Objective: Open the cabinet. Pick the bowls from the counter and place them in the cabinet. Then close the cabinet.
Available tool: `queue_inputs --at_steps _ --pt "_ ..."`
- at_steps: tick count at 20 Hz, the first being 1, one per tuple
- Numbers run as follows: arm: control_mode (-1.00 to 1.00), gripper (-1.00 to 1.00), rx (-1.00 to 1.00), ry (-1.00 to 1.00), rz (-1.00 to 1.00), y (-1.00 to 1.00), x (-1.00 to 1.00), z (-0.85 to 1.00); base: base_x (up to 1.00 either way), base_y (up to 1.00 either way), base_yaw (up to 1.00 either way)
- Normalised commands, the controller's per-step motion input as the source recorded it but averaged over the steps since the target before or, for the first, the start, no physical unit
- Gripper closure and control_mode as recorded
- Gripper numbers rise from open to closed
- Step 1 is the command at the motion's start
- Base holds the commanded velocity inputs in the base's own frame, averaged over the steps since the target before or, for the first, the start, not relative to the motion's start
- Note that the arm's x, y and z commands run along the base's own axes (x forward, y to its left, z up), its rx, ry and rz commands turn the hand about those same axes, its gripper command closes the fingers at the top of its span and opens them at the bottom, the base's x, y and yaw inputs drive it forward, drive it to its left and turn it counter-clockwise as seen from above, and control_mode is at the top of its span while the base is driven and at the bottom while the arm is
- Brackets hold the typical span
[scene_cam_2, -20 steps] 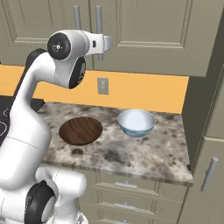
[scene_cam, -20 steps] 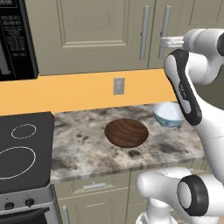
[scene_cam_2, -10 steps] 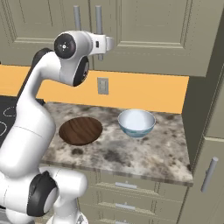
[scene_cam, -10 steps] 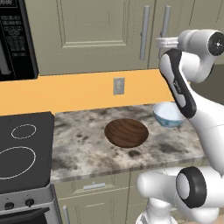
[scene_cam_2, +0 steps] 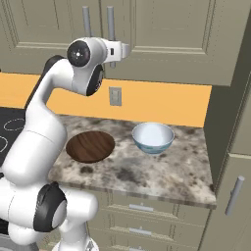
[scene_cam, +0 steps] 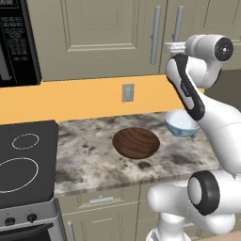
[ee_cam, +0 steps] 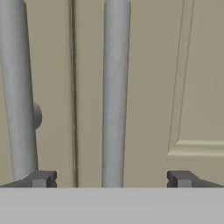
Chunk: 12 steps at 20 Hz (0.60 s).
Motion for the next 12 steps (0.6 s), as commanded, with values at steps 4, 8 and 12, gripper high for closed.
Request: queue_inputs --at_steps 4,8,12 --pt "-1.00 -1.00 0.00 0.00 0.00 0.00 0.31 -0.05 0.00 0.00 0.00" --pt "-1.00 -1.00 0.00 0.00 0.00 -0.01 0.30 -0.02 0.00 0.00 0.00" --pt "-1.00 -1.00 0.00 0.00 0.00 0.00 0.29 -0.02 0.00 0.00 0.00"
